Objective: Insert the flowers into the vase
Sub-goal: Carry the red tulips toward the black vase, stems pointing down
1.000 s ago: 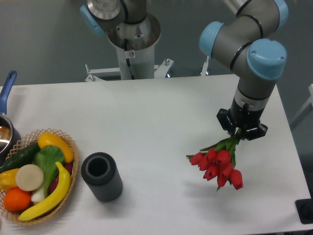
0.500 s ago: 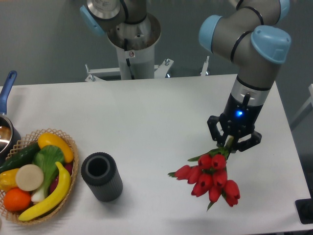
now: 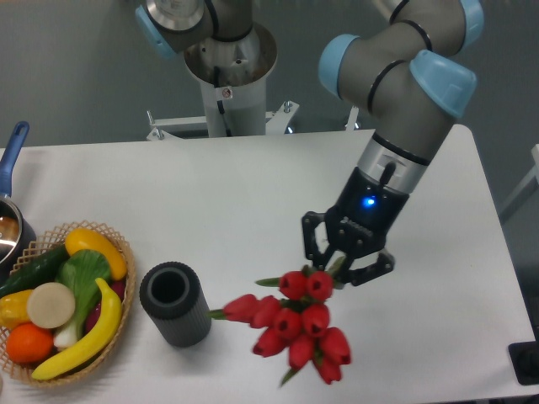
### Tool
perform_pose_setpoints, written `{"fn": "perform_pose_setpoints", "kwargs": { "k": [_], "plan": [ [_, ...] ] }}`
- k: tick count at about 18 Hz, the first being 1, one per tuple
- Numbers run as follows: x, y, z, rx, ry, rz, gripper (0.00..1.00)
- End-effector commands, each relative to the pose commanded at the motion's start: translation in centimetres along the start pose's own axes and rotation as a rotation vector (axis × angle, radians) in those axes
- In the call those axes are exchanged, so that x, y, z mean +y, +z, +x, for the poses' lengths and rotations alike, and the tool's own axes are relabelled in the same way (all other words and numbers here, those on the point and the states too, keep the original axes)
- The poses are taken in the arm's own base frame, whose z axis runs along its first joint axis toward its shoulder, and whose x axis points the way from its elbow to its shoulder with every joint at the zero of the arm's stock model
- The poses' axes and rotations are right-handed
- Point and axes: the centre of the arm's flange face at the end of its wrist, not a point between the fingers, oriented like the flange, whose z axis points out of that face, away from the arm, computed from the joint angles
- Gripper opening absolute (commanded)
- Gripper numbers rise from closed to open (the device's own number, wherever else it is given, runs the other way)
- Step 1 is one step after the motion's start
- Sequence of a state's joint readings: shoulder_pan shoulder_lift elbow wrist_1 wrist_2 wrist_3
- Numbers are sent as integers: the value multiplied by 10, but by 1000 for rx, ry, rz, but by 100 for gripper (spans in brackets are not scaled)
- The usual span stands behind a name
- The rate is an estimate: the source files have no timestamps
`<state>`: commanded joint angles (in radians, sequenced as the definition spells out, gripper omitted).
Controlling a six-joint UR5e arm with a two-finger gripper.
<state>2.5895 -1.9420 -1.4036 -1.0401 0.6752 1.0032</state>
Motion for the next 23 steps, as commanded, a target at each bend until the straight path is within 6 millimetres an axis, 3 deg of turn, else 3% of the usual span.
{"fn": "perform_pose_setpoints", "kwargs": {
  "k": [6,23],
  "plan": [
    [-24,5,22,102,26,205,6],
    [-50,15,58,346,-1,454,12]
  ]
}}
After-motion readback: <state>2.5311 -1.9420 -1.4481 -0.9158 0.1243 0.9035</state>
